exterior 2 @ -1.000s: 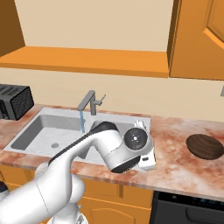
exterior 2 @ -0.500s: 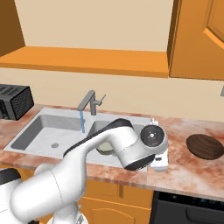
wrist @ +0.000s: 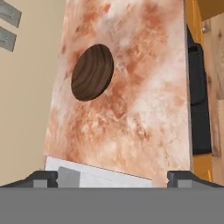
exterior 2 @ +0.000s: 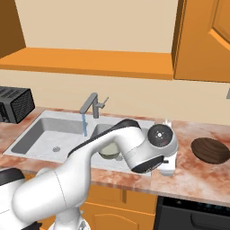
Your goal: Rinse each bowl for a few seconds and place them down in the sink or on the counter.
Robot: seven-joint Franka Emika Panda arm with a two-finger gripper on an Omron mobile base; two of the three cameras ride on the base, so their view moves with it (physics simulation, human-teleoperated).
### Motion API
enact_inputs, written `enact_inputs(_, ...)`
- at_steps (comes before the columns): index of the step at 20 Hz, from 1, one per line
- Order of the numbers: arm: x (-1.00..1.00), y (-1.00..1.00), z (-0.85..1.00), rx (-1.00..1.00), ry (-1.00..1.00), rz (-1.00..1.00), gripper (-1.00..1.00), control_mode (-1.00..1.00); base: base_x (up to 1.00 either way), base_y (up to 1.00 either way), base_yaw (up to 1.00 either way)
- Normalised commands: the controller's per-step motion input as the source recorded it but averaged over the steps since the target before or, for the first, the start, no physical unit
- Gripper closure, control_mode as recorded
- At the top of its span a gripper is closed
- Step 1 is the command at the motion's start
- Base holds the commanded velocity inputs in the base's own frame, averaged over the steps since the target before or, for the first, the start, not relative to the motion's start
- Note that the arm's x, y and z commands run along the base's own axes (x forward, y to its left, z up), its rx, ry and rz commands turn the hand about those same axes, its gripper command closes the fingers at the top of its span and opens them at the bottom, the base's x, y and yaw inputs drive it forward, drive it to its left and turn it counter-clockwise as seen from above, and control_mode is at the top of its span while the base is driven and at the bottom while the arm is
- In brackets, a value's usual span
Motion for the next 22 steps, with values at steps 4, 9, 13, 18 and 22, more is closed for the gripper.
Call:
enact_inputs(4, 0.02, 0.00, -0.08, 0.05, -0.06, -0.17, -1.00, -1.00, 0.00, 0.00, 0.00)
enact_inputs(9, 0.05, -0.04, -0.12, 0.09, -0.03, -0.13, -1.00, -1.00, 0.00, 0.00, 0.00)
enact_inputs(13, 0.08, 0.00, -0.08, 0.04, -0.01, -0.12, -1.00, -1.00, 0.00, 0.00, 0.00)
enact_inputs(18, 0.06, 0.01, -0.02, 0.00, -0.03, -0.11, -1.00, -1.00, 0.00, 0.00, 0.00)
enact_inputs(22, 0.02, 0.01, 0.00, 0.00, -0.03, -0.12, -1.00, -1.00, 0.00, 0.00, 0.00)
